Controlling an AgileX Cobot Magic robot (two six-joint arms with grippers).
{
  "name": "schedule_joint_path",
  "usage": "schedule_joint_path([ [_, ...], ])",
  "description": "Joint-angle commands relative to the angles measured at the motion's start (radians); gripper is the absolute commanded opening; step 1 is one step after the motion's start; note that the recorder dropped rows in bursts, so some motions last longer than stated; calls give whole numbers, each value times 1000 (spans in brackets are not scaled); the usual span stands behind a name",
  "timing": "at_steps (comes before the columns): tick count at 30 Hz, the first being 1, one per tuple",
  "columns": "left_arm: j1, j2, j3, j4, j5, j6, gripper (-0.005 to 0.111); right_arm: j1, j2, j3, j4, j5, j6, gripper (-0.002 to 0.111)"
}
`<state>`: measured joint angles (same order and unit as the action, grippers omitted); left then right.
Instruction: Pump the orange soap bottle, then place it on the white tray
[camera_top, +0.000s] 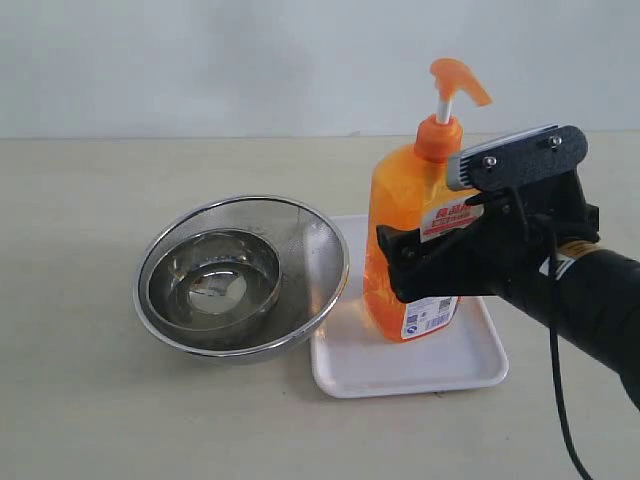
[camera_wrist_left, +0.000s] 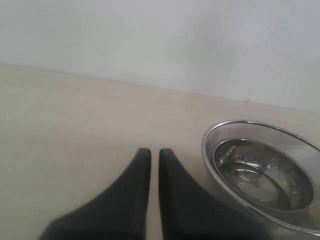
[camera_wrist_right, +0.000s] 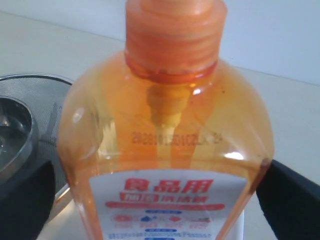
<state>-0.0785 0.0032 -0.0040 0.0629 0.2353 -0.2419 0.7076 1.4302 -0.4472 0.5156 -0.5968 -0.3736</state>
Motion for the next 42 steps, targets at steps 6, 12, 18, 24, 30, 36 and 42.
schedule_joint_path([
  [6, 3, -3, 4, 5, 1, 4, 6, 0, -1, 0, 26, 2, -41, 65],
  [12, 3, -3, 4, 5, 1, 4, 6, 0, -1, 0, 28, 2, -61, 55],
  [18, 3, -3, 4, 5, 1, 4, 6, 0, -1, 0, 28, 8, -133, 47],
  [24, 3, -3, 4, 5, 1, 4, 6, 0, -1, 0, 52, 13, -298, 15],
  [30, 3, -3, 4, 5, 1, 4, 6, 0, -1, 0, 146, -1, -372, 15],
  [36, 3, -3, 4, 5, 1, 4, 6, 0, -1, 0, 140, 5, -262, 15],
  [42, 3, -3, 4, 5, 1, 4, 6, 0, -1, 0, 104, 85, -115, 15],
])
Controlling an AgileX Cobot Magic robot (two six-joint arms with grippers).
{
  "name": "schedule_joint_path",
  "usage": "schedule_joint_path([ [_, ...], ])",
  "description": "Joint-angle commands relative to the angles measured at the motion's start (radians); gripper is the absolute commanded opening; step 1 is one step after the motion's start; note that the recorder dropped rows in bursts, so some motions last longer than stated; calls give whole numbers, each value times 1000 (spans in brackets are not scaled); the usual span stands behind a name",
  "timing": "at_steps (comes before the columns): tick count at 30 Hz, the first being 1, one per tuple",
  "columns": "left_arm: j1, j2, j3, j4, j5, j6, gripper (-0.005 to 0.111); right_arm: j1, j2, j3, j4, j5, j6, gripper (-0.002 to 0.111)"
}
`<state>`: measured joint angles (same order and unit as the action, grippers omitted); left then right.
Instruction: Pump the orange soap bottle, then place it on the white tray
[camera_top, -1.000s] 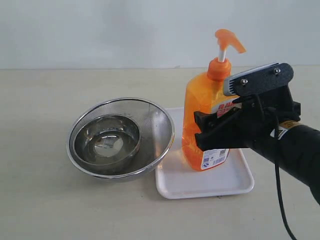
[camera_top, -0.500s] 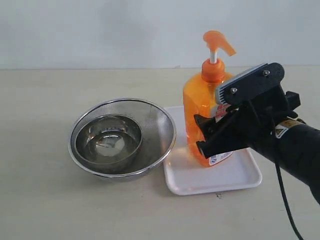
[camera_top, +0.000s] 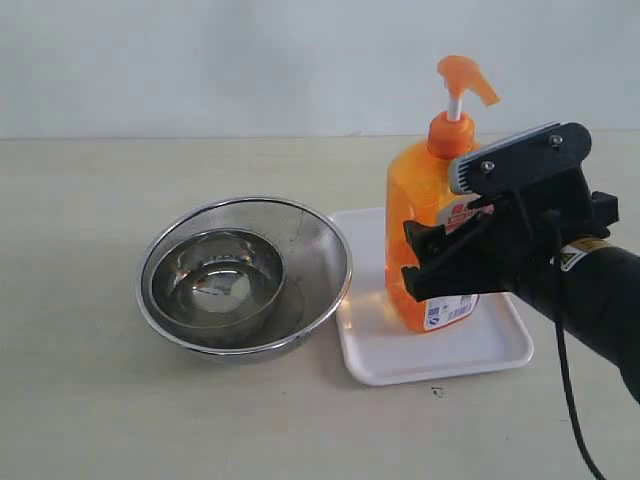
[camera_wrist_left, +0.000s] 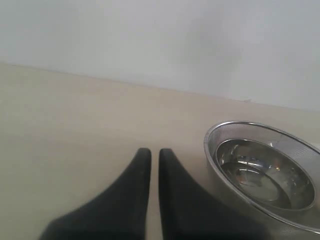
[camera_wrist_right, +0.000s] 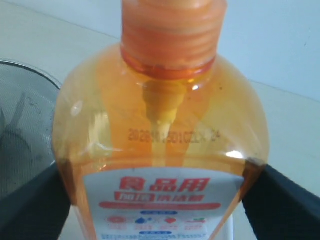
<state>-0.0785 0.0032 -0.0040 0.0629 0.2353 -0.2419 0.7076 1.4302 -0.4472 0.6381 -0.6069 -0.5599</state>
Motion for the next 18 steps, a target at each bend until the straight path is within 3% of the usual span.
schedule_joint_path([
  [1, 3, -3, 4, 5, 1, 4, 6, 0, -1, 0, -19, 102, 82, 15],
  [6, 3, -3, 4, 5, 1, 4, 6, 0, -1, 0, -19, 96, 78, 15],
  [8, 3, -3, 4, 5, 1, 4, 6, 0, -1, 0, -19, 98, 80, 21],
  [9, 3, -3, 4, 5, 1, 4, 6, 0, -1, 0, -19, 96, 82, 40],
  [10, 3, -3, 4, 5, 1, 4, 6, 0, -1, 0, -19, 96, 84, 50],
  [11, 3, -3, 4, 5, 1, 4, 6, 0, -1, 0, -17, 96, 90, 77],
  [12, 3, -3, 4, 5, 1, 4, 6, 0, -1, 0, -17, 96, 90, 87],
  [13, 3, -3, 4, 5, 1, 4, 6, 0, -1, 0, -17, 96, 94, 105],
  [18, 3, -3, 4, 5, 1, 4, 6, 0, -1, 0, 7, 101, 109, 103],
])
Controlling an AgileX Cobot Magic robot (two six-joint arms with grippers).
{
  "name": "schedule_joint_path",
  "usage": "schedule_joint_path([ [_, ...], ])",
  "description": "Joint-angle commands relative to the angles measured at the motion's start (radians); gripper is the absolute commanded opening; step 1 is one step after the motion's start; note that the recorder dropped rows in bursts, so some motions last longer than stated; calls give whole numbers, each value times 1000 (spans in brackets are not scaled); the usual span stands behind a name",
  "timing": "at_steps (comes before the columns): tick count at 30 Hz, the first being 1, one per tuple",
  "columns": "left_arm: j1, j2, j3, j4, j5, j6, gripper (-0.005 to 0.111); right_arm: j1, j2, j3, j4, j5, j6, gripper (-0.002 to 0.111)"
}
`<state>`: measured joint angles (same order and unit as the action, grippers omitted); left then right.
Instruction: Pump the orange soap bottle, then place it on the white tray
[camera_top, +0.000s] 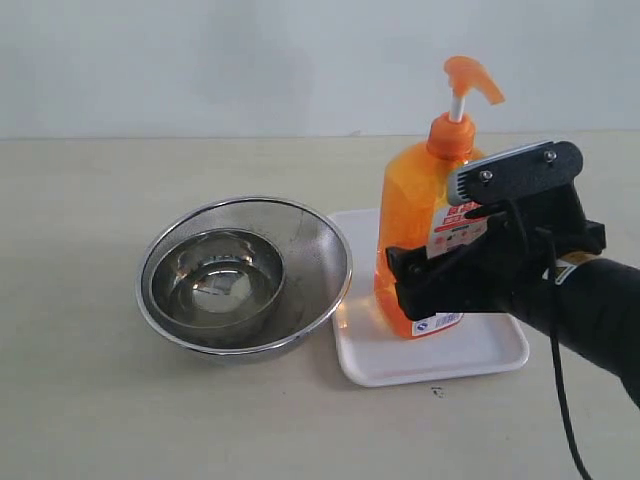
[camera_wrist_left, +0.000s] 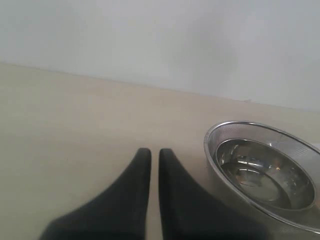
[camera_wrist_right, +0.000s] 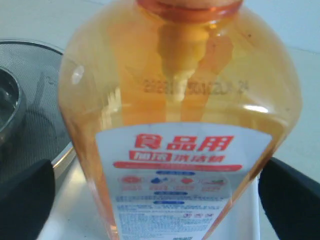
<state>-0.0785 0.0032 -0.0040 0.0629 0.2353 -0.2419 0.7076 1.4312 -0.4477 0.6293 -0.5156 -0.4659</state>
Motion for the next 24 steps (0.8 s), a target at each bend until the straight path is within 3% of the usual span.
schedule_joint_path([
  [1, 3, -3, 4, 5, 1, 4, 6, 0, -2, 1, 15, 15, 23, 103],
  [15, 3, -3, 4, 5, 1, 4, 6, 0, -3, 1, 78, 174, 105, 103],
  [24, 3, -3, 4, 5, 1, 4, 6, 0, -3, 1, 78, 285, 189, 97],
])
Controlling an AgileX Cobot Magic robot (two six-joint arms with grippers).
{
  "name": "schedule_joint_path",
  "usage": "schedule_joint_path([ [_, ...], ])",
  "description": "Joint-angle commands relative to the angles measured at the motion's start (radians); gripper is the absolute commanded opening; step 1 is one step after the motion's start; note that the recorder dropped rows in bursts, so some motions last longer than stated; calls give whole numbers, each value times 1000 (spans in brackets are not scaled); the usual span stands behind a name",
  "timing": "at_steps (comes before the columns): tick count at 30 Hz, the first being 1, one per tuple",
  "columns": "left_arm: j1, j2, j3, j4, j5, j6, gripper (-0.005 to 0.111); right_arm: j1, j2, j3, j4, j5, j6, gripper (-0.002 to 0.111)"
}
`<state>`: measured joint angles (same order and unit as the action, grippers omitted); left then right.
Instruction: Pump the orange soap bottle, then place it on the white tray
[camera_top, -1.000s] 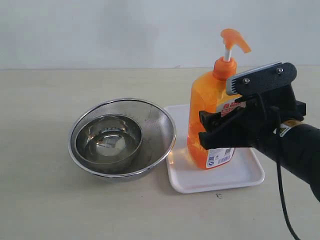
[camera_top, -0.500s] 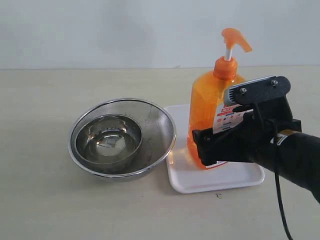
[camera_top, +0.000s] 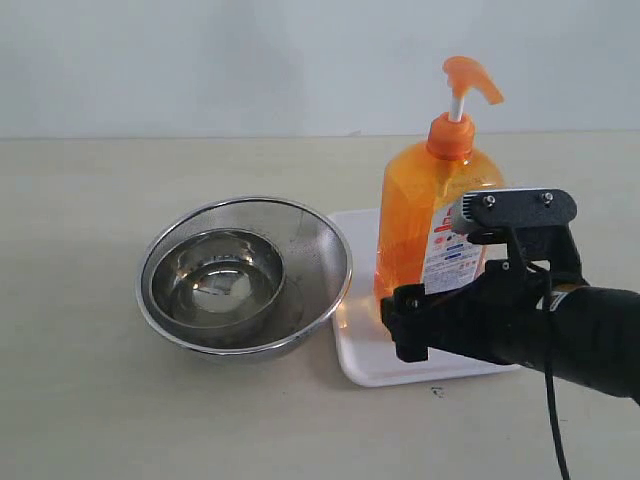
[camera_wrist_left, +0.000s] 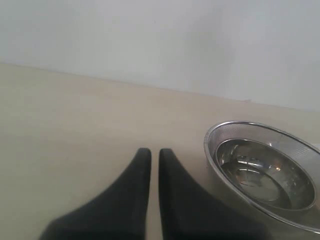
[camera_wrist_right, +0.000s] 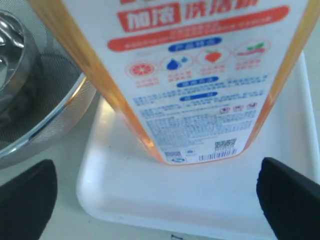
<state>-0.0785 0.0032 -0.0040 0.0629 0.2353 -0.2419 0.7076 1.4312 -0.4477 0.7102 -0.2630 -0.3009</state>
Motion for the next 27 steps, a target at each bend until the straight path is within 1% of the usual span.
schedule_joint_path([
  [1, 3, -3, 4, 5, 1, 4, 6, 0, -3, 1, -3, 37, 24, 97],
  [17, 3, -3, 4, 5, 1, 4, 6, 2, -3, 1, -27, 249, 7, 97],
  [21, 3, -3, 4, 5, -2, 3, 6, 2, -3, 1, -27, 256, 5, 97],
  [27, 3, -3, 4, 5, -2, 3, 6, 2, -3, 1, -27, 134, 58, 97],
])
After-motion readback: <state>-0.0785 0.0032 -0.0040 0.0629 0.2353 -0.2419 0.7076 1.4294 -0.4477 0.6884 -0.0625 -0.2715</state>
